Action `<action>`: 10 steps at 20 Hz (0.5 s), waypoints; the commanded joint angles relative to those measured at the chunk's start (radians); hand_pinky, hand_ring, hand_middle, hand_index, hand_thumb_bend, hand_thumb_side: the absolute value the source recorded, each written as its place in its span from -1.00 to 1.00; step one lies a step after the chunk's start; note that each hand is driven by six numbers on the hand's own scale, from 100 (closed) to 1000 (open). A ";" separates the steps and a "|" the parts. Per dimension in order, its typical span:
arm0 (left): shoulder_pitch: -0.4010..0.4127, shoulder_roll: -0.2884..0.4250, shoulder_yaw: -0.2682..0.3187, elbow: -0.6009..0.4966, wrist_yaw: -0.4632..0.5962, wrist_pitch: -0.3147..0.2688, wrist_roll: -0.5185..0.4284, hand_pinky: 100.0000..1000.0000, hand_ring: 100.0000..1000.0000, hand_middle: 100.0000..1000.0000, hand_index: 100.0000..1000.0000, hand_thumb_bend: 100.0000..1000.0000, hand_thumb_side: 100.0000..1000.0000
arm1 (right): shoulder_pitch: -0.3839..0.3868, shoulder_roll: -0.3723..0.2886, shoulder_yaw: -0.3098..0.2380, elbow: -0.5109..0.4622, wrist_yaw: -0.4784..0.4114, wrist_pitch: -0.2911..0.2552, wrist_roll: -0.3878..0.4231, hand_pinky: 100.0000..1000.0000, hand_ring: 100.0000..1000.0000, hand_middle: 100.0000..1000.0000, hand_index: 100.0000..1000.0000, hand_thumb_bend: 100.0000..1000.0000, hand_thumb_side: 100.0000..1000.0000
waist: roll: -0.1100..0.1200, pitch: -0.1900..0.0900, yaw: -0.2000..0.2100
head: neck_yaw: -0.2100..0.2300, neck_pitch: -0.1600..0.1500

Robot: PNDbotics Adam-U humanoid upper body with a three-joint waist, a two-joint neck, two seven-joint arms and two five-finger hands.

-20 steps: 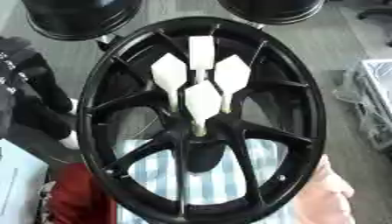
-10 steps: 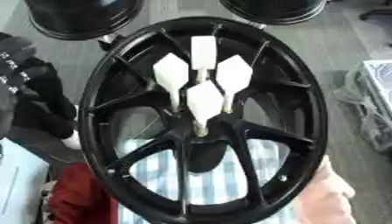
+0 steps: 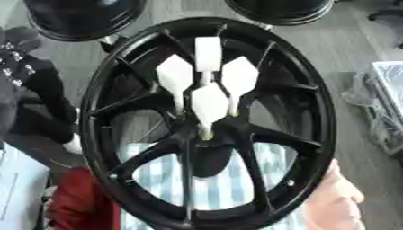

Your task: Pull the pin out of the wheel hub.

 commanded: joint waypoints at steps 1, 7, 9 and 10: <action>-0.080 0.107 -0.008 -0.048 0.001 -0.047 -0.088 0.44 0.74 0.53 0.52 -1.00 0.25 | 0.002 -0.019 -0.006 -0.017 0.010 0.001 -0.002 0.39 0.42 0.36 0.64 -1.00 0.00 | 0.003 -0.018 -0.002 | -0.004 -0.001; -0.275 0.264 -0.053 -0.023 0.094 -0.104 -0.221 0.45 0.72 0.52 0.53 -1.00 0.18 | 0.007 -0.027 -0.002 -0.016 0.015 0.004 0.001 0.39 0.42 0.36 0.64 -1.00 0.00 | 0.016 -0.024 -0.005 | -0.003 0.001; -0.333 0.314 -0.078 0.000 0.102 -0.127 -0.280 0.46 0.72 0.52 0.54 -1.00 0.19 | 0.009 -0.031 -0.001 -0.016 0.017 0.004 0.002 0.39 0.42 0.36 0.64 -1.00 0.00 | 0.021 -0.026 -0.006 | -0.005 0.003; -0.361 0.336 -0.093 0.014 0.100 -0.138 -0.316 0.46 0.71 0.52 0.55 -1.00 0.19 | 0.010 -0.032 -0.001 -0.016 0.018 0.005 0.002 0.39 0.42 0.36 0.64 -1.00 0.00 | 0.023 -0.027 -0.007 | -0.006 0.004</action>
